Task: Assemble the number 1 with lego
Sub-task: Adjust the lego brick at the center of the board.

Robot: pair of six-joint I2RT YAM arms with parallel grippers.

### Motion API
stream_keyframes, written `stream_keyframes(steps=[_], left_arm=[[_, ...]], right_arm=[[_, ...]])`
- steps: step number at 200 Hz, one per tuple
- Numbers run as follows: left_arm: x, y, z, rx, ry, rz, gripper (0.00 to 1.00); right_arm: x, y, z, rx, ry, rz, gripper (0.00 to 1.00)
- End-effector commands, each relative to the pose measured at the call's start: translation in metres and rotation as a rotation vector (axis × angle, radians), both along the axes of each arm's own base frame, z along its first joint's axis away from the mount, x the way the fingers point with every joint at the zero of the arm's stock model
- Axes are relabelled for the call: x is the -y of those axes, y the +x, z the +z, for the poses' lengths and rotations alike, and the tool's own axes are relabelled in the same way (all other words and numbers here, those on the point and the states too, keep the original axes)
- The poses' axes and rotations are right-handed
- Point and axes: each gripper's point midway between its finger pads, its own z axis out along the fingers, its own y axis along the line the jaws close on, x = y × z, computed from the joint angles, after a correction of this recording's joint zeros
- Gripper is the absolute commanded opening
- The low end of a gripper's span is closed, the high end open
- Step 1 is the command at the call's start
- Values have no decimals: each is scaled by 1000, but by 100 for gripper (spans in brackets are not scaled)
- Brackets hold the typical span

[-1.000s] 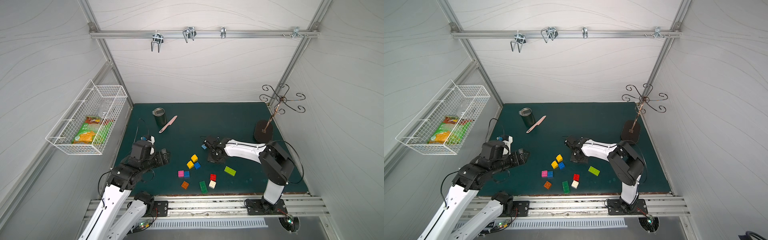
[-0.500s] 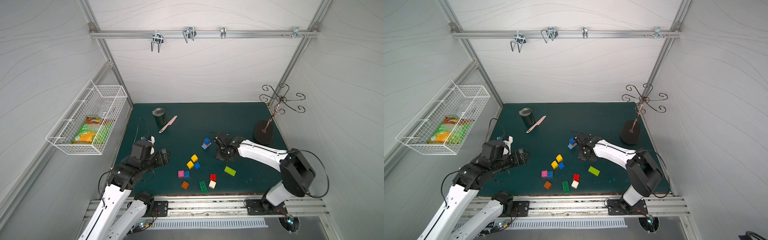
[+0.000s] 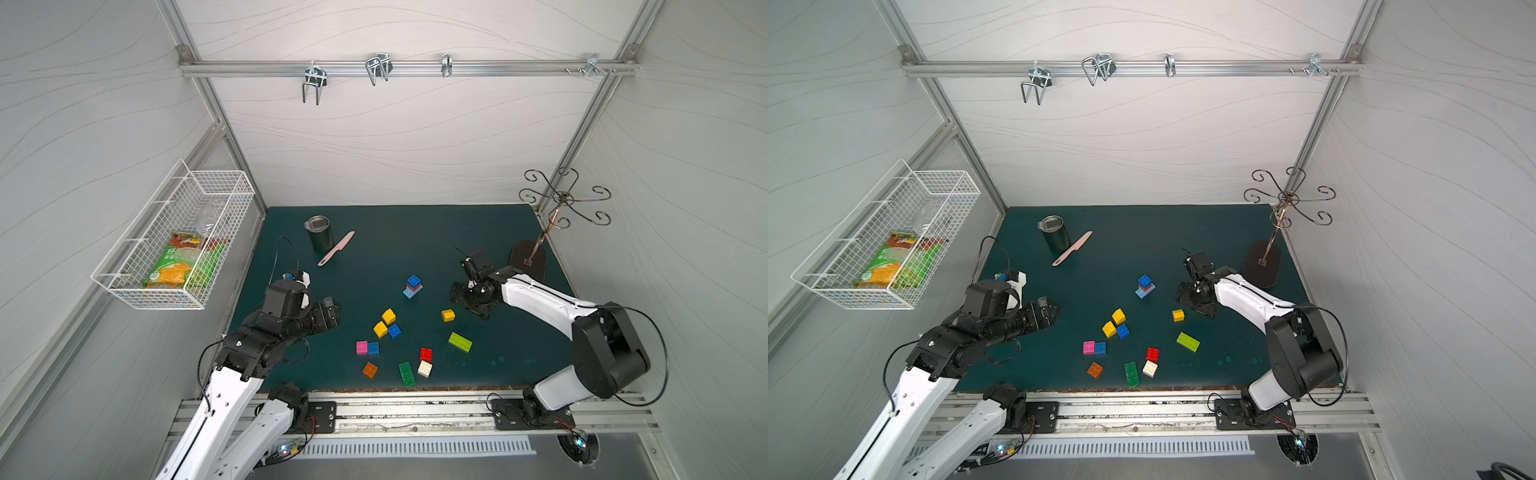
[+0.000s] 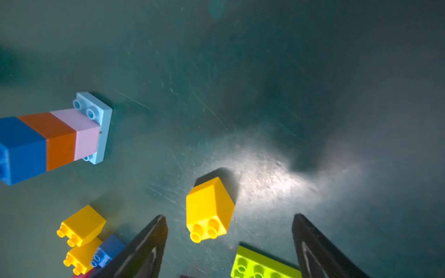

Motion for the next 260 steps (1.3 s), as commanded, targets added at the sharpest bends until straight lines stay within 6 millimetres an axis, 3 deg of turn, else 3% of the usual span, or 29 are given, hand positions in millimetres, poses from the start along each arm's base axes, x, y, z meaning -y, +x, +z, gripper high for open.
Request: stream_keyframes(steps=[1,49,87,160,207,236,243,260], left_arm=[[2,4,7,23,-5,-3,90],[1,4,7,22,-5,0,90],[1,4,7,22,-3,3,90],[1,3,7,26,-4,3,90],[1,3,9,33,-9,2,90],[1,2,9,34,-10,-1,90],[2,2,10,38,-13,-3,90],[2,2,10,40,-16,-5,90]], right_arm=[[-20,7,-7,-11,59,81,84],[-45,9,-22,-57,103,164,83],[-68,7,-19,-47,83,239,81],[-91,-3,-11,-36,104,325,76],[-81,-8,19,53,66,329,80],[-57,-16,41,105,2,235,87],[-49,-20,43,93,-22,199,93],[-37,-31,39,28,-66,145,96]])
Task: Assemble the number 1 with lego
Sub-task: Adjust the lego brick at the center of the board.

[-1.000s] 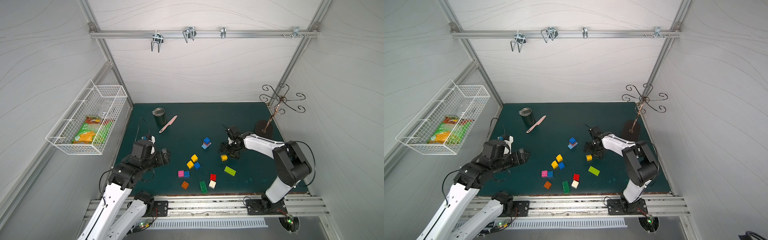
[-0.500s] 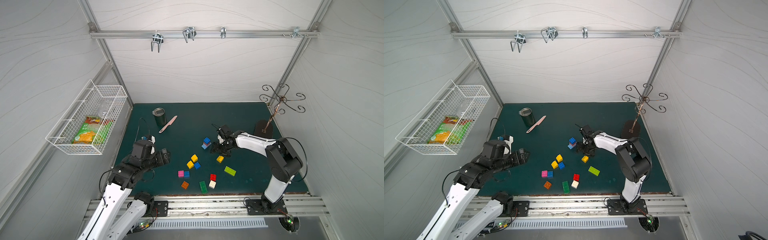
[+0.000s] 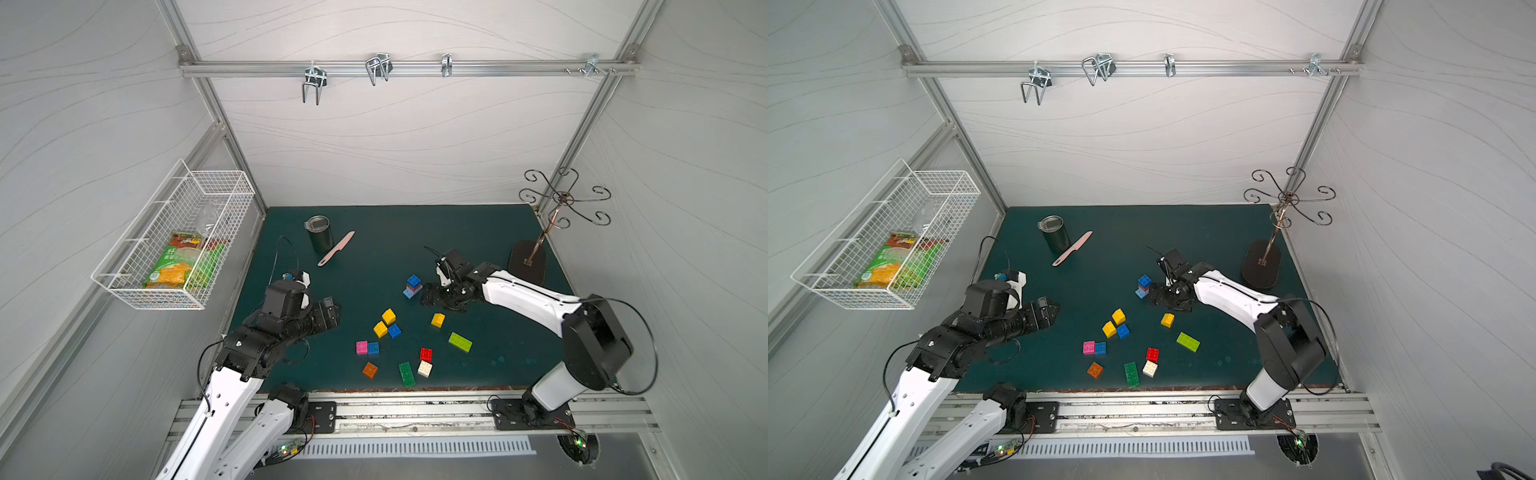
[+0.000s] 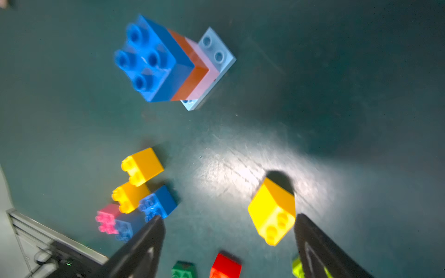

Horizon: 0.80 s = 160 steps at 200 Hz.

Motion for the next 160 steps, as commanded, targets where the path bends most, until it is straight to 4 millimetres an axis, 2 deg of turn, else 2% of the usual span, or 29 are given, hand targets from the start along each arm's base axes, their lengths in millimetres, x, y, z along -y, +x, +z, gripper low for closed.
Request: stream_keyframes(steps=[1,15,31,55,67,80,98,108,121,136,160], left_arm=[[2,2,9,34,-14,-5,90],[2,2,10,38,-15,-4,90],[2,1,11,41,-18,-6,90],[2,0,11,47,-18,-7,90],[2,0,11,47,-17,-8,90],[3,0,11,46,-15,-10,90],[3,0,10,40,-13,-11,90],[3,1,10,38,-12,-10,90],[3,1,9,33,-9,-10,90],[3,2,8,31,-8,-8,90],[2,3,7,22,-2,-6,90]], right_arm=[[32,-19,-10,-80,-132,-113,96],[32,-23,-14,-107,-152,-118,97],[22,-16,-16,-84,-137,-86,97],[10,10,-2,-17,-97,-64,97],[8,26,6,-7,-65,-86,93],[6,46,14,-2,-29,-107,82],[3,71,18,3,-5,-117,56],[0,84,17,0,13,-113,38],[-7,100,15,-6,40,-97,23],[-16,117,10,-14,63,-70,11],[-36,137,-6,-41,111,6,1]])
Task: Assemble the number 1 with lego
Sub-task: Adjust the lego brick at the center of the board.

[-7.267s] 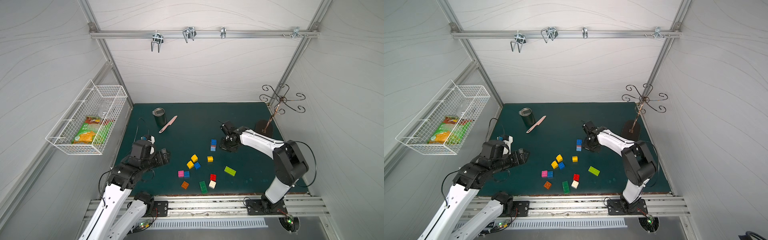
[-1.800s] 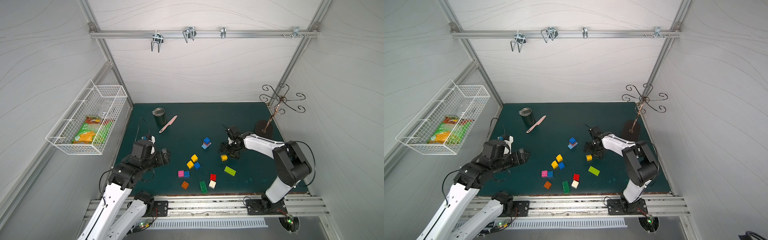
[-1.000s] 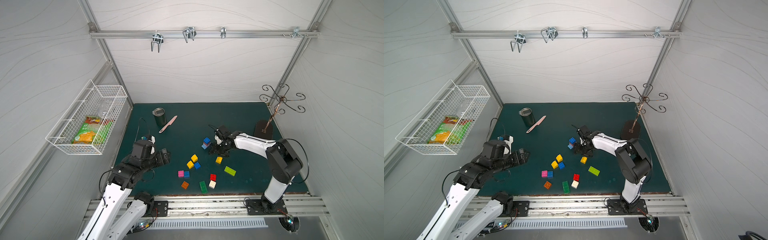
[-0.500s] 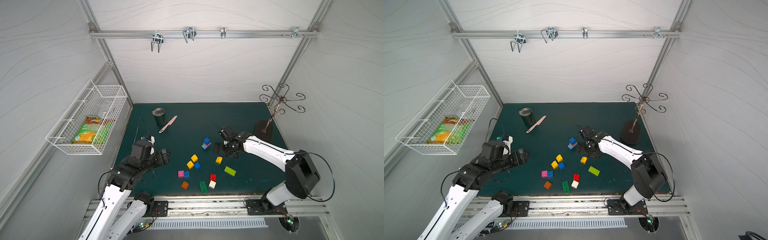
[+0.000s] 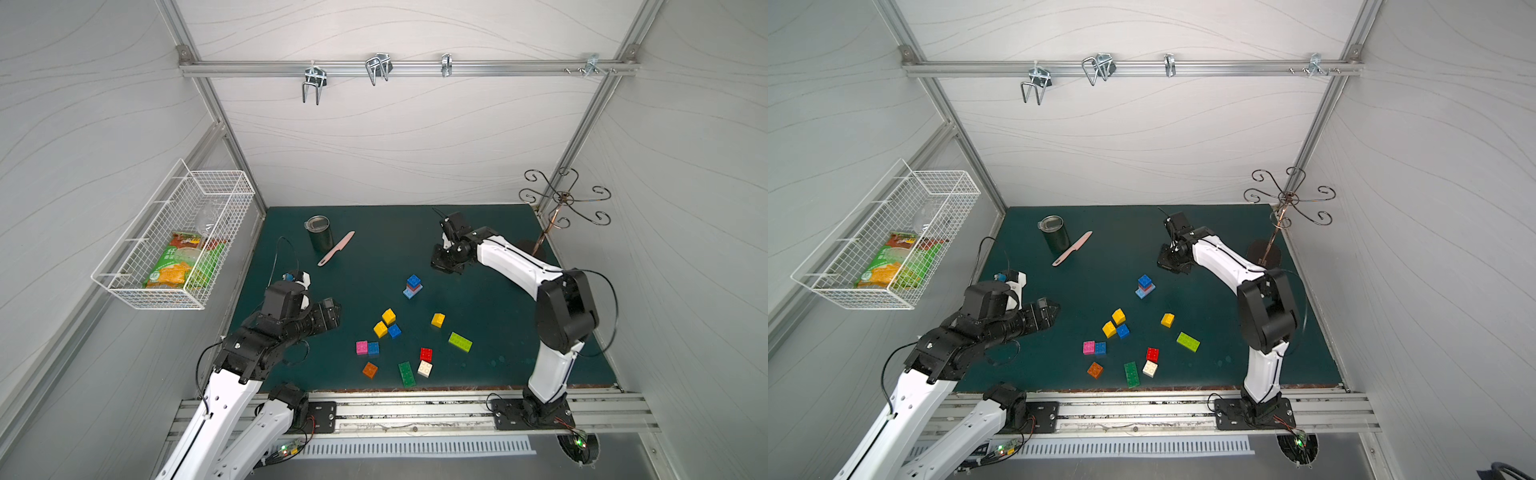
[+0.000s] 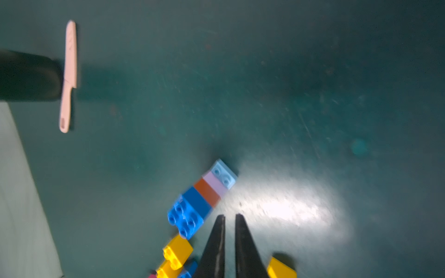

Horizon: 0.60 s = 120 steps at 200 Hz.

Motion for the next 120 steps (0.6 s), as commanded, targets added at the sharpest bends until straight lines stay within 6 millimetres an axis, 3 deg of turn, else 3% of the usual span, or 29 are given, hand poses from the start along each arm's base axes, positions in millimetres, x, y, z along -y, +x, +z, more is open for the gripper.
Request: stream_keyframes(steps=[1,61,120], left_arm=[[0,4,5,17,0,5,90],[0,7,-1,-15,13,11,89],[0,9,-5,-34,25,19,89]], right_arm=[[-22,9,-15,-39,64,112,0],[-55,42,-54,-74,146,222,0],[-59,30,-73,-140,167,287,0]])
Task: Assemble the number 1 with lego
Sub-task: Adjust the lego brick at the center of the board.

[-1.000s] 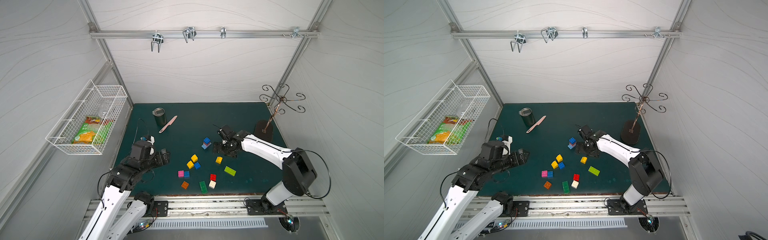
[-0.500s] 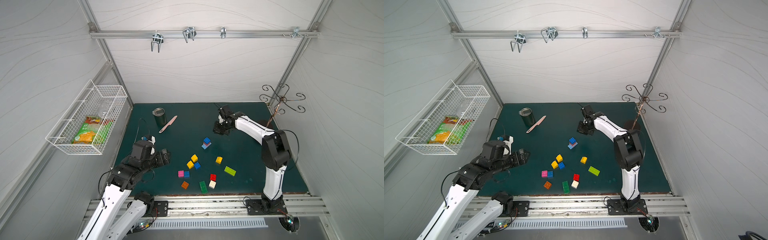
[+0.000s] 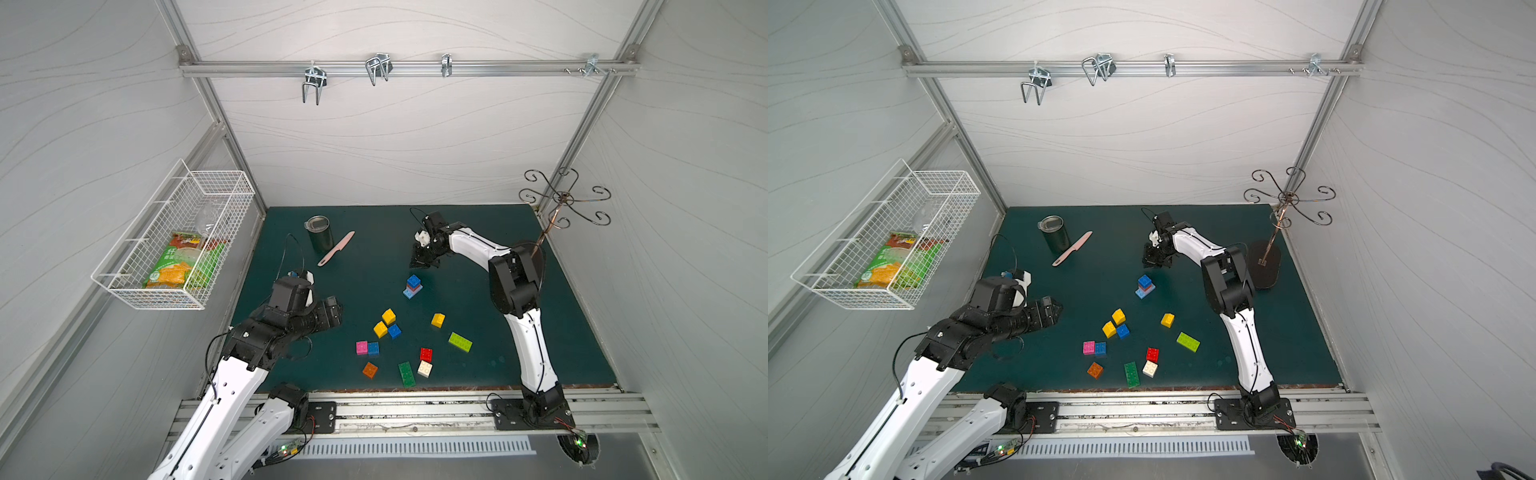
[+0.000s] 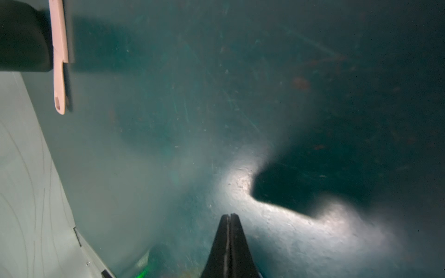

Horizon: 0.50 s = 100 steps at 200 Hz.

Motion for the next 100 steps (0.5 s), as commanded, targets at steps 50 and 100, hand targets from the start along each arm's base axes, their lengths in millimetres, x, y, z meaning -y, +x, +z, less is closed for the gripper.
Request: stream_keyframes(steps=[50,100], left_arm=[[-1,3,5,11,3,11,89],[-2,4,6,16,7,15,89]], right_arm=[[13,-32,-19,-80,-8,54,0],[28,-51,-25,-101,-31,44,0]])
